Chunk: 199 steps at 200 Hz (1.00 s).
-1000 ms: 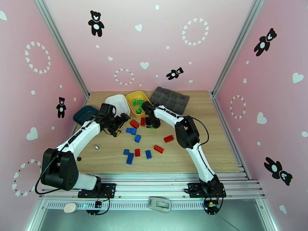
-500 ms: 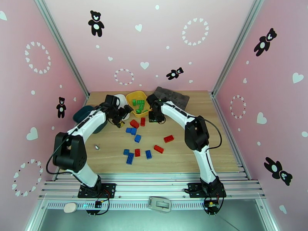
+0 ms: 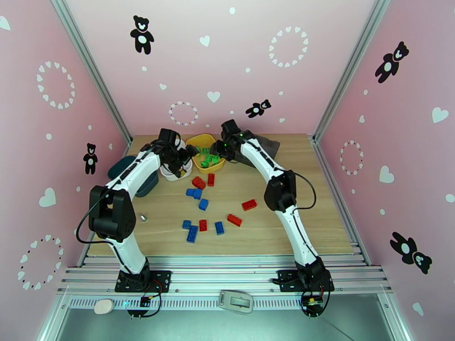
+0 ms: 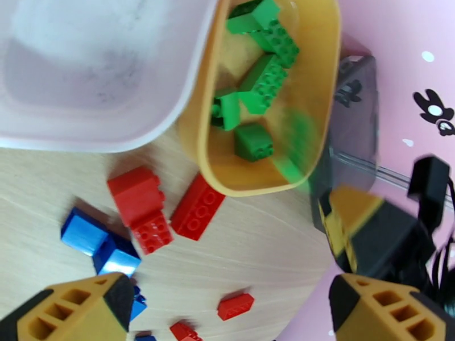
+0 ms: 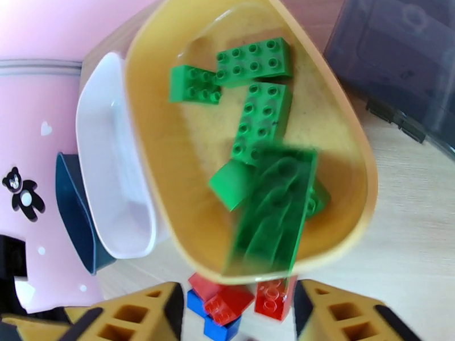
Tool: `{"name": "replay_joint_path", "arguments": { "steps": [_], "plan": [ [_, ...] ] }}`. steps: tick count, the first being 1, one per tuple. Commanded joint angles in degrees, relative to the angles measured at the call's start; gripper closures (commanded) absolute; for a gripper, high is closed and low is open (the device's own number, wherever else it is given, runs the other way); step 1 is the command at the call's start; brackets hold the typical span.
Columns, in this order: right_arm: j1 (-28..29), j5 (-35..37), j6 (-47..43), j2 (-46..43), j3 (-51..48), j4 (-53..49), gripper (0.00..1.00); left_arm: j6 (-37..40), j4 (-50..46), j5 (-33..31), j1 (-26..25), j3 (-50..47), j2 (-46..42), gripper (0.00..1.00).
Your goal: Sort the legos into containers by color
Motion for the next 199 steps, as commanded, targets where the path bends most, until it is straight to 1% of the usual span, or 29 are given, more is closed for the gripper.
{"name": "replay_joint_path", "arguments": {
  "steps": [1, 42, 61, 86, 99, 123, 154, 179, 199],
  "plan": [
    [0.1, -3.4, 0.7, 0.4, 2.6, 2.5, 0.39, 2.4, -4.0, -2.5, -0.2, -0.7, -2.3, 0.04],
    [0.3, -2.0, -4.5, -3.3, 1.4, -1.9, 0.41, 6.1, -7.4, -5.6, -0.9, -5.4, -6.3, 0.05],
    [0.6, -0.4, -7.1, -7.5, -2.8, -2.8, 0.42, 8.1, -9.4, -8.0, -2.3, -8.9, -9.5, 0.06],
    [1.4, 1.3, -10.3, -13.5, -10.4, -4.4, 0.41, 9.6, -12.1, -11.4, -5.4, -14.5, -14.6, 0.07],
    [2.1, 2.2, -12.2, -16.9, -15.4, -5.2, 0.41, 9.8, -13.2, -12.9, -7.7, -17.6, -17.5, 0.07],
    [3.8, 4.0, -15.2, -24.0, -27.7, -4.7, 0.4, 9.8, -15.3, -15.4, -12.4, -23.1, -22.9, 0.08],
    [5.6, 5.5, -15.2, -33.2, -43.9, -1.6, 0.4, 8.3, -17.4, -18.7, -20.3, -30.0, -28.7, 0.09],
    [7.1, 6.1, -13.7, -39.0, -54.6, 0.5, 0.4, 5.1, -16.8, -19.4, -27.3, -35.4, -31.1, 0.11],
    [8.6, 6.5, -12.5, -42.6, -60.4, 1.6, 0.4, 2.8, -14.7, -19.4, -31.9, -38.7, -30.9, 0.13]
  ]
}}
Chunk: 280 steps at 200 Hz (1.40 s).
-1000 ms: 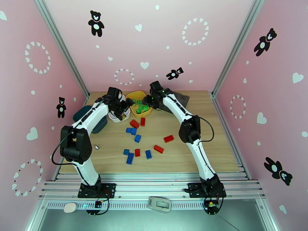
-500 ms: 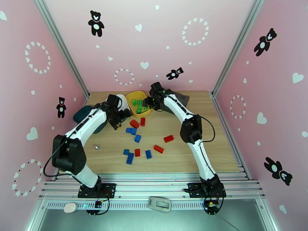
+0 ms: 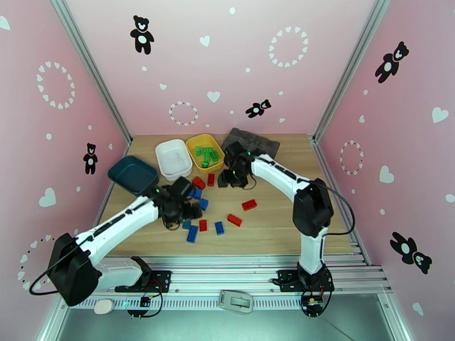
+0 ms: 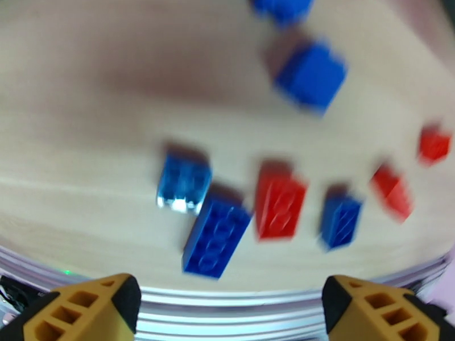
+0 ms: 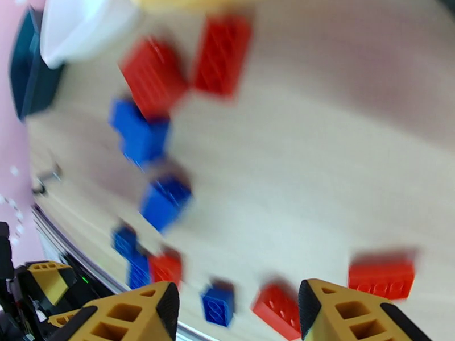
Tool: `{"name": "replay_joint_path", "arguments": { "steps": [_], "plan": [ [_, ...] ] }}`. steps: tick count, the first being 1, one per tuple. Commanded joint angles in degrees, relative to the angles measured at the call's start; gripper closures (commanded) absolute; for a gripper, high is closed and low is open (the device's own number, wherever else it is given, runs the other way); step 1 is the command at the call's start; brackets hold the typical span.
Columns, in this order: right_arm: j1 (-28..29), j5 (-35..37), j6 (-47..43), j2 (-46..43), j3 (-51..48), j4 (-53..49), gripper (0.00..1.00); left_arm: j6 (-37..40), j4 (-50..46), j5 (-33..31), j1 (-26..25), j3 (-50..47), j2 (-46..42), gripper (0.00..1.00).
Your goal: Sort the legos into containers by color
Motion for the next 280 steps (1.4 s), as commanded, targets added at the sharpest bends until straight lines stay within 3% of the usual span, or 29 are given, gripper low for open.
{"name": "replay_joint_path", "arguments": {
  "steps": [1, 53, 135, 168, 230, 280],
  "plan": [
    [1.3, 1.9, 1.3, -5.5, -6.1, 2.0, 0.4, -3.4, 0.9, -2.1, -4.0, -3.4, -0.4, 0.13],
    [3.6, 2.4, 4.0, -10.6, -14.6, 3.8, 0.4, -4.1, 4.7, -3.9, -7.0, -8.2, 3.3, 0.17],
    [3.9, 2.8, 4.9, -12.0, -16.6, 3.7, 0.41, 0.3, 10.6, -3.9, -7.0, -6.8, 13.5, 0.28],
    [3.9, 2.7, 5.2, -12.1, -17.0, 4.1, 0.42, 0.3, 11.7, -4.3, -7.0, -6.5, 15.7, 0.37],
    [3.9, 1.5, 5.2, -11.7, -15.9, 4.2, 0.44, 1.5, 8.7, -3.7, -6.9, -2.9, 13.5, 0.62],
    [4.2, -5.2, 4.9, -9.1, -12.9, 6.2, 0.44, 3.5, 3.6, -1.1, -5.0, 0.3, 4.3, 0.64]
  ]
}}
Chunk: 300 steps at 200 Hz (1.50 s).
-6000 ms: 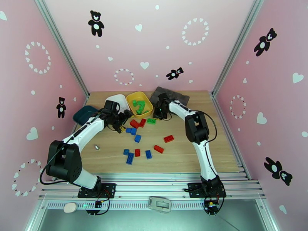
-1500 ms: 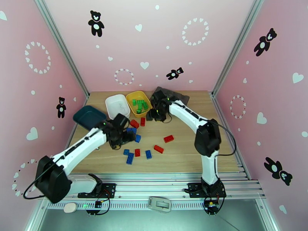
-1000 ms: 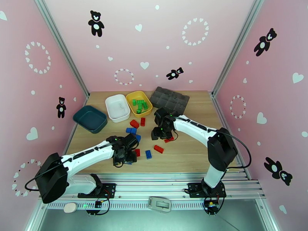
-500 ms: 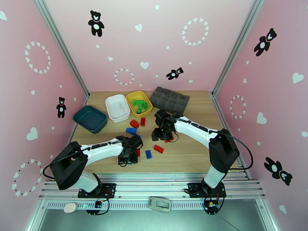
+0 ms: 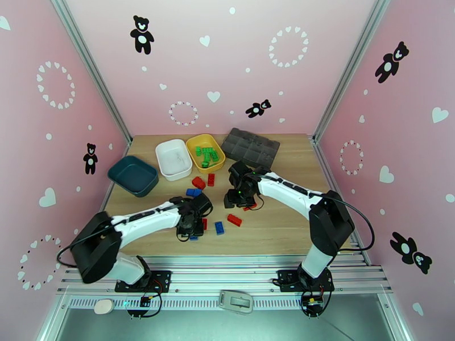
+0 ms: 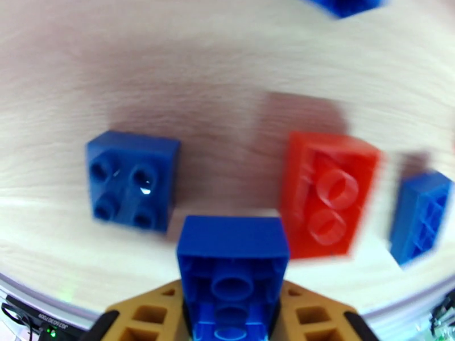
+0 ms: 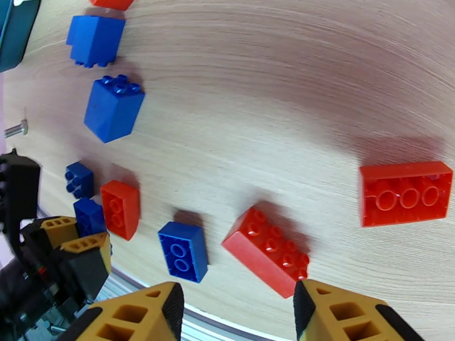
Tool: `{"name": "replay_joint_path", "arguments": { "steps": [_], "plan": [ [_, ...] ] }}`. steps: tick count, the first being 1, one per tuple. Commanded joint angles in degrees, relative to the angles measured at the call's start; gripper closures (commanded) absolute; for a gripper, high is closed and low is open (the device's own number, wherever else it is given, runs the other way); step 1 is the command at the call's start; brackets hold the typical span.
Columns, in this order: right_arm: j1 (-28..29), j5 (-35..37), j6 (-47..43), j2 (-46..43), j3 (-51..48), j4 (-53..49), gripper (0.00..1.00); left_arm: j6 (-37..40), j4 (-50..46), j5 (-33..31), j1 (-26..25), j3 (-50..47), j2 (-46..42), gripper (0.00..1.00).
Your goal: Sort the legos into containers by color
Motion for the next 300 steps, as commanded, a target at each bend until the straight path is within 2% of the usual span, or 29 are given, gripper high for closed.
{"name": "replay_joint_path", "arguments": {
  "steps": [1, 49, 80, 126, 132, 143, 204, 223, 248, 273, 300],
  "plan": [
    [0.6, -4.7, 0.4, 1.1, 3.2, 1.8, 0.44, 1.7, -3.4, 2.0, 1.8, 2.8, -4.4, 0.64],
    [0.8, -12.0, 1.4, 6.9, 10.4, 4.8, 0.39, 4.3, -0.4, 7.3, 13.5, 6.9, -4.7, 0.65],
    [0.9, -14.8, 1.9, 11.9, 17.8, 5.5, 0.31, 7.4, 0.7, 10.2, 21.3, 13.6, 1.1, 0.65],
    [0.9, -12.6, 1.7, 17.9, 29.2, 1.9, 0.24, 11.2, -1.2, 11.1, 32.3, 27.4, 12.7, 0.67],
    [0.9, -12.4, 1.9, 18.2, 29.8, 1.6, 0.18, 11.5, -1.7, 10.8, 33.3, 30.0, 14.6, 0.67],
    [0.8, -12.0, 2.0, 18.6, 30.8, 1.3, 0.16, 12.0, -2.5, 10.6, 34.9, 34.2, 18.0, 0.67],
    [0.7, -8.9, 1.2, 17.0, 32.8, -1.9, 0.18, 12.5, -8.5, 7.9, 39.5, 56.9, 34.5, 0.65],
    [0.6, -7.7, 1.1, 15.8, 32.0, -2.6, 0.19, 12.5, -10.3, 7.5, 40.5, 61.9, 38.2, 0.6],
    [0.7, -6.4, 1.1, 14.5, 30.7, -2.7, 0.18, 13.3, -12.3, 7.9, 40.9, 66.0, 40.6, 0.45],
    [0.7, -6.0, 1.5, 13.7, 29.6, -2.2, 0.18, 13.5, -12.1, 7.6, 40.6, 63.6, 37.9, 0.24],
    [0.9, -6.5, 1.7, 14.0, 28.8, -1.6, 0.18, 13.6, -11.0, 5.7, 39.6, 57.3, 31.5, 0.21]
  ]
}}
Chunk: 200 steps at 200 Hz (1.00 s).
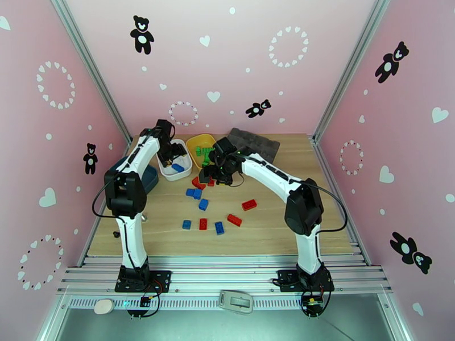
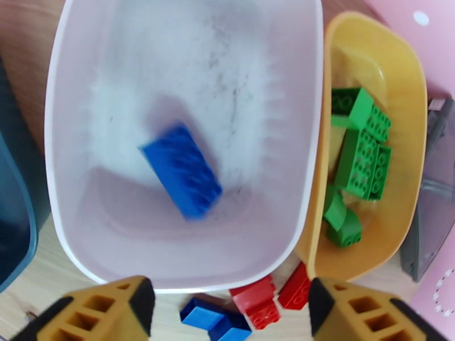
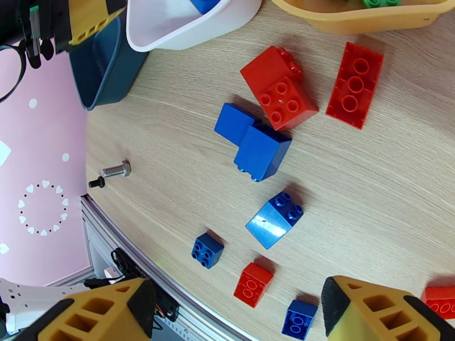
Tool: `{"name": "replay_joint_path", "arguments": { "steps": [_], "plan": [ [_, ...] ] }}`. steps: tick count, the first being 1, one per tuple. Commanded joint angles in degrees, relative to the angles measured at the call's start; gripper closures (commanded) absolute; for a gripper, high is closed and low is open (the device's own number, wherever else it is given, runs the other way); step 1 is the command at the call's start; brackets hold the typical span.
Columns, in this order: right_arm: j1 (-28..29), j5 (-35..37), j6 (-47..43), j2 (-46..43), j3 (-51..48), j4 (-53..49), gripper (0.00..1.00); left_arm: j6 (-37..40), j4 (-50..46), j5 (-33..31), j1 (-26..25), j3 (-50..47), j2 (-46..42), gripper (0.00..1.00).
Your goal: Sort the legos into containers by color
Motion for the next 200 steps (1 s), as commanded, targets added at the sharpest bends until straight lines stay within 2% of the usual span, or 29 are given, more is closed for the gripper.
{"name": "replay_joint_path", "arguments": {
  "steps": [1, 50, 106, 160, 200],
  "plan": [
    [0.2, 0.6, 0.2, -2.4, -1.1, -0.7, 0.18, 0.6, -1.0, -2.4, -1.0, -4.3, -7.2, 0.21],
    [0.8, 0.7, -0.8, -1.1, -1.5, -2.0, 0.2, 0.2, 1.2, -6.3, -6.1, -21.5, -21.1, 0.18],
    [1.2, 1.8, -1.8, -2.1, -7.0, -2.5, 0.21, -4.0, 4.4, -6.3, -14.8, -41.0, -32.8, 0.12],
    [1.7, 2.1, -1.0, -6.1, -16.1, -0.1, 0.23, -7.1, 6.9, -6.4, -22.7, -54.7, -36.4, 0.14],
    [2.3, 2.0, 0.5, -8.4, -21.5, 1.9, 0.28, -8.7, 9.8, -5.6, -24.8, -61.6, -38.0, 0.18]
  ]
}}
